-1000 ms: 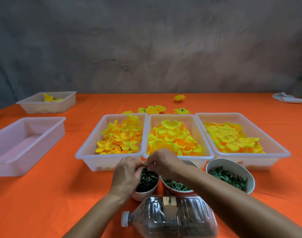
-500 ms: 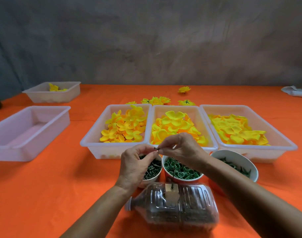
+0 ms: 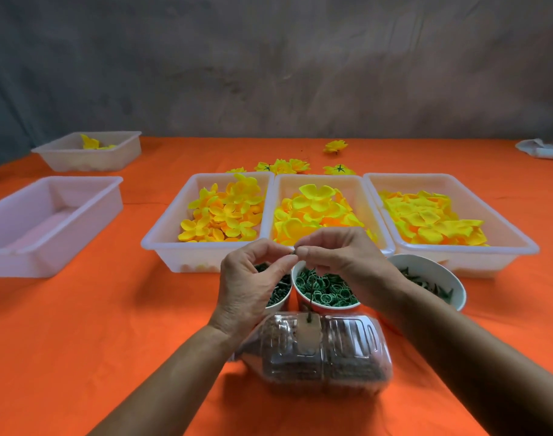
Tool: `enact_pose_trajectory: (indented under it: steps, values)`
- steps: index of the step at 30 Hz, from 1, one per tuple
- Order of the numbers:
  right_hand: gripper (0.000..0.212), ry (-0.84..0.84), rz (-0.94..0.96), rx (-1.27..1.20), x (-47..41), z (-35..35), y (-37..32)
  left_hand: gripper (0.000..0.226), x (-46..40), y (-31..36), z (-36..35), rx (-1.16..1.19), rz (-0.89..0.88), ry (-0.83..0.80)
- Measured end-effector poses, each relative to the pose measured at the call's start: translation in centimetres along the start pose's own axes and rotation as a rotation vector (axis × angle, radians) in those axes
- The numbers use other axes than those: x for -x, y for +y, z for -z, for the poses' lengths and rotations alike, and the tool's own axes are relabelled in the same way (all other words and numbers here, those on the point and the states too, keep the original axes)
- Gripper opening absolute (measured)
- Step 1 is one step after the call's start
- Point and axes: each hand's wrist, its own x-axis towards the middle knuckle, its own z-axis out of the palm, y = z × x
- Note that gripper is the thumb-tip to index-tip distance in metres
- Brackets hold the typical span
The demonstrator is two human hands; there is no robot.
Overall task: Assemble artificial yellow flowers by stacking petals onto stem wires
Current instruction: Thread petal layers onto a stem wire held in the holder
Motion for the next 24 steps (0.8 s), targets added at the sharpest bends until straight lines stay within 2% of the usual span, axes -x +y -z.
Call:
enact_pose_trajectory:
  steps: [4,8,13,19,22,24]
  values:
    - [0.008,-0.030,-0.210,-0.344,1.3,-0.3,-0.2,0.007,0.3,0.5,-0.2,0.012,-0.062,-0.020]
    - [0.013,-0.045,-0.290,-0.449,2.4,-0.2,-0.4,0.015,0.8,0.8,-0.2,-0.049,-0.173,-0.087]
    - [0.015,-0.012,-0.261,-0.409,3.3,0.1,-0.4,0.008,1.2,0.8,-0.1,-0.005,-0.168,-0.131]
    - [0.009,0.002,-0.207,-0.411,4.5,-0.1,-0.3,0.009,2.9,0.4,-0.3,-0.010,-0.084,-0.058]
    - [0.005,0.017,-0.174,-0.359,5.3,-0.3,0.0,0.018,4.2,-0.2,-0.6,-0.011,0.019,0.005]
    - [0.012,0.052,-0.156,-0.313,5.6,-0.3,0.3,0.017,4.9,-0.6,-0.7,0.023,0.088,0.025]
